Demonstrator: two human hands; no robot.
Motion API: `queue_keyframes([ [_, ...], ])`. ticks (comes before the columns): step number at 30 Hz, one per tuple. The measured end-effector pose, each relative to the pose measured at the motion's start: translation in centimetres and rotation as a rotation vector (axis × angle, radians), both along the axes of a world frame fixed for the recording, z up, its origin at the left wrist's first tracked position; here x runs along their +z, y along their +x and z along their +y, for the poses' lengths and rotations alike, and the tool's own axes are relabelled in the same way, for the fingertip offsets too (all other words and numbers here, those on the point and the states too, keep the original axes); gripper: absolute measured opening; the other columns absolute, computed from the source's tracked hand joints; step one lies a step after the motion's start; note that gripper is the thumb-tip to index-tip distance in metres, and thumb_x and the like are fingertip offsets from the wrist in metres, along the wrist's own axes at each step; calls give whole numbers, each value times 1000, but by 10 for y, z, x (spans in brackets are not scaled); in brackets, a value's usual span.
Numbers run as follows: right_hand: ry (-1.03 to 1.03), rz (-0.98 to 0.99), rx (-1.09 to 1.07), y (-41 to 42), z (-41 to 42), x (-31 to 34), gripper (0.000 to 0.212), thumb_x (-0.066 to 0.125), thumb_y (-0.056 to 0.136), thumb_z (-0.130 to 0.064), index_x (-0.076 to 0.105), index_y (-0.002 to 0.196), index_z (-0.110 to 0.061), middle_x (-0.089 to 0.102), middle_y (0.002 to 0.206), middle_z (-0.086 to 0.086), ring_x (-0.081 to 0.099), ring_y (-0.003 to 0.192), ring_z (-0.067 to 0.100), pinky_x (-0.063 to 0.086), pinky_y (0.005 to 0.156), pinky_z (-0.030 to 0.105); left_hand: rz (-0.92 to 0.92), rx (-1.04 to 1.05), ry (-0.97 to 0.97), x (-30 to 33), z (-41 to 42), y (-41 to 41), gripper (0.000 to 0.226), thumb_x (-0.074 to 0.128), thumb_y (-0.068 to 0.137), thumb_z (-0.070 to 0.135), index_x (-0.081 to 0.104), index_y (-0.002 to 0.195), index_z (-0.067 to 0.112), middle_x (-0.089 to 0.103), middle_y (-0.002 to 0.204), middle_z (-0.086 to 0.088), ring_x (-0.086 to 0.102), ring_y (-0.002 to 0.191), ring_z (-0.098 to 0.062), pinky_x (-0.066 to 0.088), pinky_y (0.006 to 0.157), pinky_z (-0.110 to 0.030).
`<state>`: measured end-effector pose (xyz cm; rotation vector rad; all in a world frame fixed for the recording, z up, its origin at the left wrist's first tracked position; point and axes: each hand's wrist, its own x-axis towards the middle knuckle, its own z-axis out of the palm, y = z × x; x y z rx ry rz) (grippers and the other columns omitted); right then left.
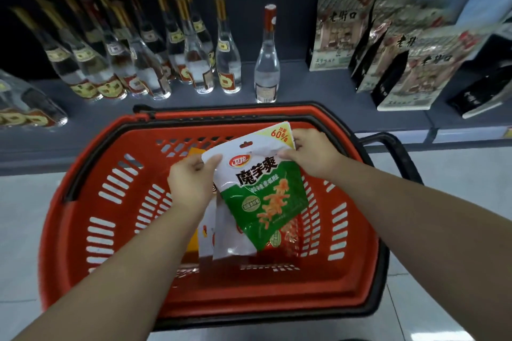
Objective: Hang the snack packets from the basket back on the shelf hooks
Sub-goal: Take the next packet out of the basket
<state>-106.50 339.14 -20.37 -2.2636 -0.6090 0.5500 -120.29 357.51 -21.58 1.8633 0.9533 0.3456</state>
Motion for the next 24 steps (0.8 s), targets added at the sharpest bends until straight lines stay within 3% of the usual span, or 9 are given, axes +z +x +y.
queue_keyframes([
  [3,53,32,-87,-3,-6,9,18,65,89,-22,71,105,-15,72,102,13,66,94,32,54,85,49,-93,-70,-39,21,-5,1,19,66,88,27,66,76,13,65,70,-1,61,68,-18,51,63,-32],
  [5,73,55,-147,-7,-11,25,12,64,90,-21,71,100,-19,71,97,18,63,76,33,55,76,42,-131,-109,-53,42,-5,0,14,67,88,24,66,74,26,67,73,8,64,71,-9,57,72,-36],
  [7,99,66,-185,-15,-14,55,7,64,90,-19,70,95,-19,71,89,16,57,67,26,52,70,38,-122,-119,-56,69,1,1,10,69,86,29,69,78,22,71,80,4,68,80,-12,58,80,-41],
  [9,130,82,-220,-23,-16,93,13,65,89,-19,71,100,-14,73,94,11,66,82,24,55,81,44,-102,-111,-29,106,5,3,28,71,83,36,70,85,8,73,86,-6,70,84,-20,59,79,-43],
  [12,201,115,-261,-27,-20,160,14,66,88,-19,70,99,-12,72,98,15,67,93,37,52,84,58,-128,-116,3,179,5,8,34,69,84,38,66,80,5,69,77,-2,64,69,-14,54,61,-18],
  [13,208,114,-273,-27,-22,184,15,66,88,-20,69,98,-10,71,98,18,66,93,40,52,82,60,-141,-124,12,204,4,11,36,68,84,38,64,79,3,68,74,-2,61,66,-12,51,58,-18],
  [18,235,118,-306,-35,-30,336,17,60,93,-12,64,103,0,68,108,22,62,83,36,51,73,50,-186,-186,34,354,-7,16,37,67,88,29,52,61,8,55,55,3,50,42,1,37,43,-15],
  [21,260,94,-279,-38,-37,440,23,58,93,-10,64,114,-3,68,112,16,63,86,22,54,72,35,-239,-198,55,459,-10,19,26,70,85,32,61,68,13,67,65,-5,63,57,-20,49,51,-30],
  [24,276,52,-271,-40,-43,548,26,59,94,-14,64,118,-7,67,103,6,58,72,8,48,56,15,-300,-229,50,565,-11,22,20,72,84,28,64,72,13,71,74,-7,68,68,-22,56,64,-40],
])
